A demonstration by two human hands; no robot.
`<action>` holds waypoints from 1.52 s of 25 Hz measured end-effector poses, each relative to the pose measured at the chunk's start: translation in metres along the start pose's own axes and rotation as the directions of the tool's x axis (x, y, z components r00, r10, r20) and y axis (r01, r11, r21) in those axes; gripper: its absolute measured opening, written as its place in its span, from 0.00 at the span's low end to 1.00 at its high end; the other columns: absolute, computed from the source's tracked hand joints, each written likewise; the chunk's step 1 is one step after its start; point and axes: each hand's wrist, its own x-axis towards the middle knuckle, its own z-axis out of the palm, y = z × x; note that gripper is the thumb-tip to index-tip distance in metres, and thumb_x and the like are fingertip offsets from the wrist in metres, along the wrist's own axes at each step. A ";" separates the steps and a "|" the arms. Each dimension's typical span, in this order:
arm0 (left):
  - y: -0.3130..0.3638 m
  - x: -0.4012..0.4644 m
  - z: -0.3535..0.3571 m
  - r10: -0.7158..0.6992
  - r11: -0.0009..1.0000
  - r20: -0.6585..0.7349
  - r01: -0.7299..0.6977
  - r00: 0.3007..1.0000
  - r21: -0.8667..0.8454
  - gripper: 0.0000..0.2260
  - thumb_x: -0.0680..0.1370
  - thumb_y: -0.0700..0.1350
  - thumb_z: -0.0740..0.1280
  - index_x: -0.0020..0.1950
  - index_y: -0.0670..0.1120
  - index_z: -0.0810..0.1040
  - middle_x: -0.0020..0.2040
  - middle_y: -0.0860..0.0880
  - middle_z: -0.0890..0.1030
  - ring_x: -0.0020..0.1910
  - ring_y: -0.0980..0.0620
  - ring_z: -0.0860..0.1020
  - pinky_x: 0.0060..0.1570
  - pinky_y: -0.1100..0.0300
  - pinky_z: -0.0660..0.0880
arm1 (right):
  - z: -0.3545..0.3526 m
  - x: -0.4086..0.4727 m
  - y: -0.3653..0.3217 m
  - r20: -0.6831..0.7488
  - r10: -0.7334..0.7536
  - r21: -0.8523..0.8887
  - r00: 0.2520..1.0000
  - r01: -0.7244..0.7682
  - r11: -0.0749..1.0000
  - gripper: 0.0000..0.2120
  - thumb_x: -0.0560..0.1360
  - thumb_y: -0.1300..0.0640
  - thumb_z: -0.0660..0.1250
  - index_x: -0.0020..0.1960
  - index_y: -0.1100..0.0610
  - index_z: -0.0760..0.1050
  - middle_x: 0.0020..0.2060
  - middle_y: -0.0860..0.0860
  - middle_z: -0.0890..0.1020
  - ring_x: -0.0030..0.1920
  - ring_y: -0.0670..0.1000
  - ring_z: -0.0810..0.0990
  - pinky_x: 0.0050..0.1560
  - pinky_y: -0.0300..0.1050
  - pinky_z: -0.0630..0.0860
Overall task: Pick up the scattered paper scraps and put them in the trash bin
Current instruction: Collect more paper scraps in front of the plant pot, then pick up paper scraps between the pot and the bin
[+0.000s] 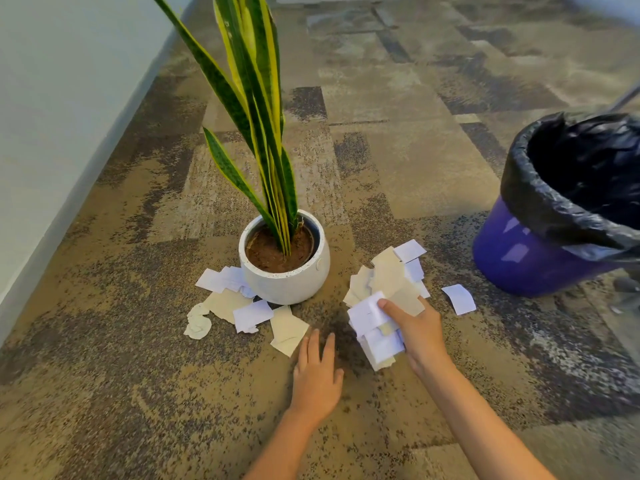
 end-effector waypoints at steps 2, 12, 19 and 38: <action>0.009 0.011 0.006 -0.004 0.984 0.170 -0.026 0.985 0.178 0.33 0.80 0.53 0.59 0.78 0.55 0.43 0.79 0.47 0.40 0.78 0.43 0.40 0.73 0.40 0.54 | -0.017 0.002 -0.036 -0.018 -0.081 -0.033 0.997 0.080 0.996 0.11 0.70 0.59 0.75 0.46 0.45 0.78 0.43 0.42 0.84 0.44 0.46 0.83 0.42 0.46 0.79; 0.025 0.033 -0.001 -0.058 0.932 0.357 -0.077 0.932 0.355 0.37 0.78 0.57 0.61 0.77 0.57 0.39 0.78 0.48 0.36 0.78 0.41 0.43 0.73 0.42 0.58 | -0.110 0.045 -0.288 -0.210 -0.637 -0.188 0.742 0.609 0.771 0.17 0.68 0.59 0.74 0.57 0.54 0.78 0.51 0.51 0.84 0.49 0.50 0.84 0.46 0.45 0.81; 0.034 0.032 -0.009 -0.053 0.941 0.360 -0.074 0.931 0.331 0.36 0.78 0.58 0.61 0.77 0.58 0.39 0.79 0.49 0.38 0.78 0.41 0.44 0.74 0.44 0.58 | -0.168 0.112 -0.297 -0.384 -0.522 -0.674 0.762 0.156 0.722 0.24 0.70 0.61 0.74 0.64 0.62 0.73 0.61 0.60 0.78 0.59 0.59 0.77 0.51 0.51 0.75; 0.018 0.038 -0.013 0.023 0.919 0.298 -0.138 0.954 0.370 0.40 0.73 0.60 0.68 0.77 0.59 0.47 0.79 0.48 0.44 0.76 0.39 0.50 0.67 0.43 0.66 | -0.030 0.062 -0.095 0.399 -0.819 -0.762 0.413 0.646 -0.045 0.09 0.72 0.67 0.62 0.50 0.60 0.78 0.45 0.55 0.80 0.46 0.58 0.75 0.44 0.46 0.70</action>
